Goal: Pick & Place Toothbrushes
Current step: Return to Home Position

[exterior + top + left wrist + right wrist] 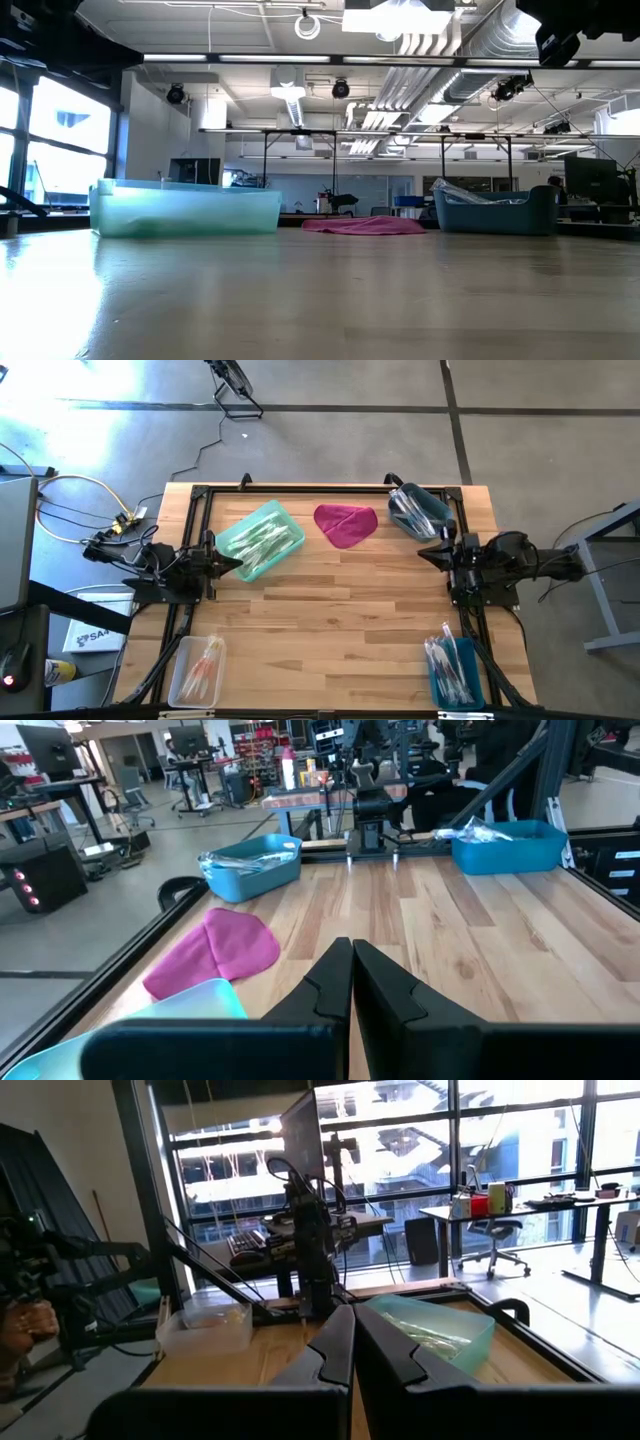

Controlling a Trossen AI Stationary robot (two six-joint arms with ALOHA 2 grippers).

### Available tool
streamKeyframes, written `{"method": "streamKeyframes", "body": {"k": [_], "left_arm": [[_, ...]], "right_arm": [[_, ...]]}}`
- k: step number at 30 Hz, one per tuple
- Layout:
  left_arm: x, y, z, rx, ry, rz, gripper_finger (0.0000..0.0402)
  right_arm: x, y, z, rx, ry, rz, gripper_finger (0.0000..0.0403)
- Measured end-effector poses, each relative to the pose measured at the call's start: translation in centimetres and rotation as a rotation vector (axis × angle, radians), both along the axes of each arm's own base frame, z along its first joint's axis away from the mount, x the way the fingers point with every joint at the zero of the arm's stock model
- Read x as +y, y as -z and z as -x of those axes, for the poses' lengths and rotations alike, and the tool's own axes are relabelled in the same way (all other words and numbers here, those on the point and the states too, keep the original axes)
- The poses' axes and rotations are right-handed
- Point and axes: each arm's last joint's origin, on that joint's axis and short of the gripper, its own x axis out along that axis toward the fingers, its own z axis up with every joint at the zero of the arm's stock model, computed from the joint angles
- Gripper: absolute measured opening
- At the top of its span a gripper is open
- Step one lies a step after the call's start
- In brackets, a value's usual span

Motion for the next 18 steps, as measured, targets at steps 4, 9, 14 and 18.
{"method": "streamKeyframes", "body": {"k": [4, 9, 14, 18], "left_arm": [[0.0, 0.0, 0.0, 0.000, 0.000, 0.001, 0.0008], [0.0, 0.0, 0.0, -0.001, 0.000, 0.005, 0.0008], [0.0, 0.0, 0.0, -0.001, 0.000, 0.007, 0.0008], [0.0, 0.0, 0.0, -0.001, 0.000, 0.010, 0.0008]], "right_arm": [[-0.1, 0.1, 0.6, -0.009, 0.000, -0.002, 0.0002], [-0.1, 0.1, 1.4, -0.029, -0.004, -0.019, 0.0002], [-0.1, 0.3, 1.6, -0.019, -0.006, -0.018, 0.0002], [-0.1, 0.2, 1.6, -0.025, -0.004, -0.018, 0.0002]]}}
